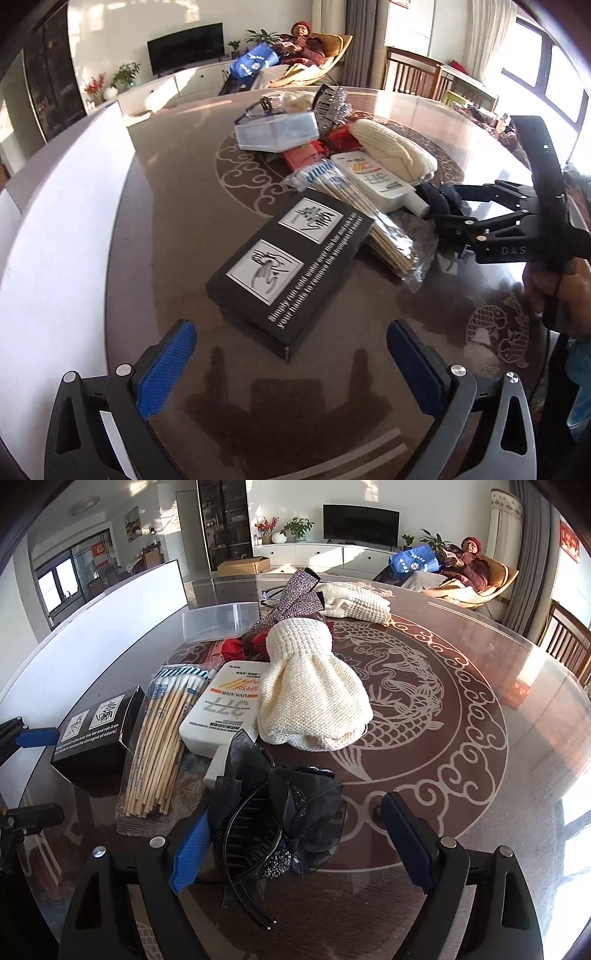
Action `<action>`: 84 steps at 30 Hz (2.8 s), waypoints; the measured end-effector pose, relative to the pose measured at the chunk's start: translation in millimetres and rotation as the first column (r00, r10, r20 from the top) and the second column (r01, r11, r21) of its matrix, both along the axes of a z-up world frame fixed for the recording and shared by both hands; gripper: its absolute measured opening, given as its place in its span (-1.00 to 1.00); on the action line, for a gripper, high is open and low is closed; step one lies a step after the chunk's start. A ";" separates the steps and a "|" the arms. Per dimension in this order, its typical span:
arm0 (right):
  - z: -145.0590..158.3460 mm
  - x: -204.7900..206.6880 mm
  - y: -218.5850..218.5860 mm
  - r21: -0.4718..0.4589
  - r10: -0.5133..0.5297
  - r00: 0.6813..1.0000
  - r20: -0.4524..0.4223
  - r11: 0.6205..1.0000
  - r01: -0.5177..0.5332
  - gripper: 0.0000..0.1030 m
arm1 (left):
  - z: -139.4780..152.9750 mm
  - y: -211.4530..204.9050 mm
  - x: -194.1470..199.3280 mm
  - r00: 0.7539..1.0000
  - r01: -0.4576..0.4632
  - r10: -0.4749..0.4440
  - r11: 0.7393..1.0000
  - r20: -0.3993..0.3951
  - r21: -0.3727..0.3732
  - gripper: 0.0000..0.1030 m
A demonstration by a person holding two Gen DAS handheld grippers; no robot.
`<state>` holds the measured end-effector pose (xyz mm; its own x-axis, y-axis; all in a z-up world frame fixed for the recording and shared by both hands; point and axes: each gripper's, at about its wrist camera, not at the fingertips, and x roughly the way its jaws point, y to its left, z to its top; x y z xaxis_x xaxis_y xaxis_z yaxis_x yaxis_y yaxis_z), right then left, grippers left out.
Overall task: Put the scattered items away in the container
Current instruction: 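Grasp the black box with the left tool while the right tool grasps the black hair clip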
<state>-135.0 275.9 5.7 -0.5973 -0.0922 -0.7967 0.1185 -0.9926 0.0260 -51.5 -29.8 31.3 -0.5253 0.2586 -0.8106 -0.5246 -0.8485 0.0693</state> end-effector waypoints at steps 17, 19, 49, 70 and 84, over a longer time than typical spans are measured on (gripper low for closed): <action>2.4 -0.5 10.8 -0.077 -0.007 1.000 -0.014 0.997 0.006 0.69 | -14.8 36.6 -3.4 0.963 0.266 -0.269 0.960 -0.024 -0.090 0.99; 2.8 0.3 14.0 -0.101 -0.008 1.000 -0.017 0.995 0.006 0.69 | -14.4 31.0 12.0 0.953 0.302 -0.302 0.952 0.012 -0.042 0.93; -0.2 19.7 19.9 0.038 0.135 0.991 0.013 0.990 -0.135 0.69 | -37.0 -0.9 -38.2 0.904 -0.427 0.425 0.903 0.051 0.042 1.00; -0.9 13.7 25.0 0.037 0.174 0.985 0.005 0.984 -0.174 0.74 | -34.0 -0.5 -40.2 0.899 -0.438 0.436 0.898 0.046 0.041 1.00; -1.7 12.5 25.4 0.033 0.174 0.985 0.006 0.984 -0.174 0.75 | -34.2 -1.3 -39.3 0.899 -0.438 0.436 0.898 0.045 0.042 1.00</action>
